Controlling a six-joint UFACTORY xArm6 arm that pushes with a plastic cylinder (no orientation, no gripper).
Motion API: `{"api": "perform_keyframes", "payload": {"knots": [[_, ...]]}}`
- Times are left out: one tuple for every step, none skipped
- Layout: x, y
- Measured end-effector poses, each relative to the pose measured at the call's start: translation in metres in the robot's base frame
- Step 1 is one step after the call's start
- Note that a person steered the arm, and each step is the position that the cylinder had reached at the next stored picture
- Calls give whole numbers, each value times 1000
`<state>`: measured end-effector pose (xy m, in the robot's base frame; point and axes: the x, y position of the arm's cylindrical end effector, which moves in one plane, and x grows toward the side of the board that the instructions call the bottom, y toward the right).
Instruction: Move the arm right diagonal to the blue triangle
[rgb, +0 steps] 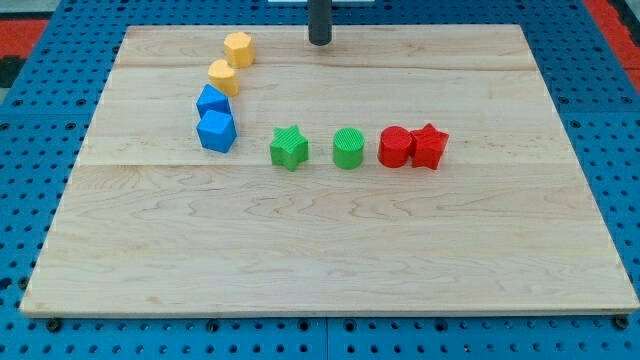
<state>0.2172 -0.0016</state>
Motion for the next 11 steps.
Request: {"api": "perform_keyframes", "payload": {"knots": [[0,1],[0,1],[0,1],[0,1],[0,2],[0,6],[0,14],[0,18],[0,18],[1,14],[5,18]]}}
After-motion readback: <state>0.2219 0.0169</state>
